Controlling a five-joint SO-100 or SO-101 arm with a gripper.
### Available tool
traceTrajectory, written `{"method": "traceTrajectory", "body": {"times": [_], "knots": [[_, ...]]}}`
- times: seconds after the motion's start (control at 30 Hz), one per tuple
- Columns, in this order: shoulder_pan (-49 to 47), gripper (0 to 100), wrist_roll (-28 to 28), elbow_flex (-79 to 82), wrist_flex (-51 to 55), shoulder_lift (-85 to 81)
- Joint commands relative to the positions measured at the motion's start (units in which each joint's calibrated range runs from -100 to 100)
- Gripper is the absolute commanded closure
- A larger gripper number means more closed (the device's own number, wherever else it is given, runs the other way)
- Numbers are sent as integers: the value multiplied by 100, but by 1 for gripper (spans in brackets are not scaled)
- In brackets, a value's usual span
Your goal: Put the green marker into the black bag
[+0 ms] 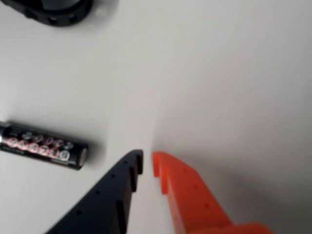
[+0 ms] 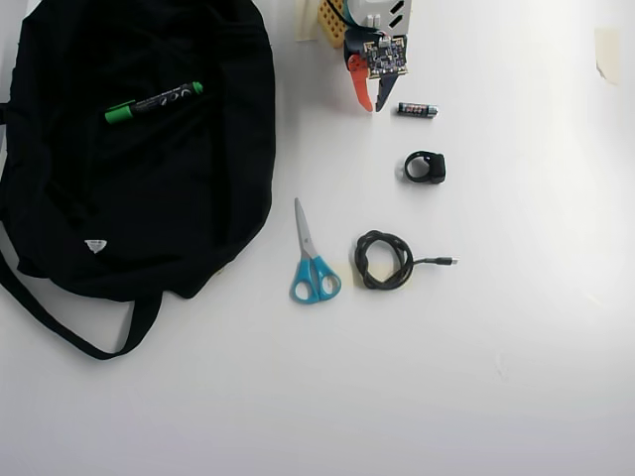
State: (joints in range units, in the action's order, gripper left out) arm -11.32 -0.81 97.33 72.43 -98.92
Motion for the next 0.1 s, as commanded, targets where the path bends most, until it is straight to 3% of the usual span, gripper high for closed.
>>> {"method": "traceTrajectory", "body": {"times": [0.0, 0.07], "knots": [[-20, 98, 28, 204, 18, -75], [-20, 98, 28, 204, 18, -75]]}}
